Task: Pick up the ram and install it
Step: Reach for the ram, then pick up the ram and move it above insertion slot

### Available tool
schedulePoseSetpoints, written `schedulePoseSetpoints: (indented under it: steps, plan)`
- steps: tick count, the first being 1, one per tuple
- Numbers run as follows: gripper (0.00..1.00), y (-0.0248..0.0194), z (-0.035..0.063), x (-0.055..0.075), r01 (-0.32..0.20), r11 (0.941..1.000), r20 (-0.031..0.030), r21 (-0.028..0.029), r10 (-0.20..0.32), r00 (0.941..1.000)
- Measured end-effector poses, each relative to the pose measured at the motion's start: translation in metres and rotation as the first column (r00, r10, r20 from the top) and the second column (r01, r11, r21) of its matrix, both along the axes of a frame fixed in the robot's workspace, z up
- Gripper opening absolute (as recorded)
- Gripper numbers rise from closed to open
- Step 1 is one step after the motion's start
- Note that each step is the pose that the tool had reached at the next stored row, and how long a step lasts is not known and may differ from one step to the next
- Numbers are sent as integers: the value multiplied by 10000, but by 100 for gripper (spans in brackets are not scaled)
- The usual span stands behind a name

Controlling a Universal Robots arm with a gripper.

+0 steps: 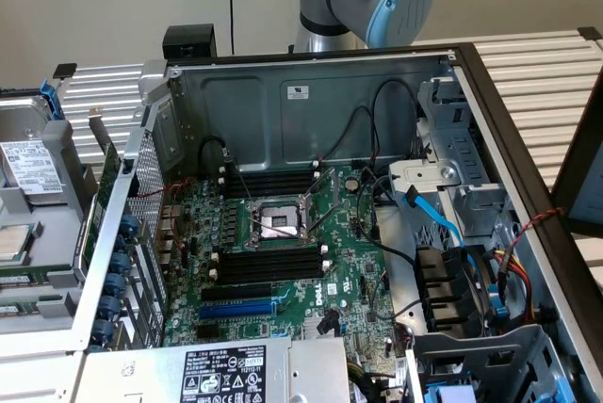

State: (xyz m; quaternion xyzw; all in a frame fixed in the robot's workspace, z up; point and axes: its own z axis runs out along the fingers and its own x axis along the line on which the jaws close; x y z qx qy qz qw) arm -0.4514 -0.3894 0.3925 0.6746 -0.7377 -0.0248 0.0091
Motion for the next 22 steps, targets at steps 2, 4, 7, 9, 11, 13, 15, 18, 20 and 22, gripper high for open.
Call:
schedulePoseSetpoints:
  steps: [2, 4, 7, 9, 11, 13, 15, 18, 20, 22]
  plan:
    - [10, 0, 0, 0, -41, 10000, 0, 0, 41, 10000]
    - [10, 0, 0, 0, -84, 10000, 0, -1, 84, 10000]
    - [17, 0, 1, -1, -153, 9999, 0, 0, 153, 9999]
    - [24, 0, 1, -1, -196, 9998, -1, 0, 196, 9998]
    - [24, 0, 0, -2, -234, 9997, 0, 0, 234, 9997]
    - [24, 0, 0, -2, -268, 9996, 0, 0, 268, 9996]
    - [24, 0, 0, -2, -282, 9996, 0, 0, 282, 9996]
    - [24, 0, 0, -3, -286, 9996, 0, 0, 286, 9996]
    - [24, 0, 0, -3, -286, 9996, 0, 0, 286, 9996]
    - [24, 0, 0, -3, -286, 9996, 0, 0, 286, 9996]
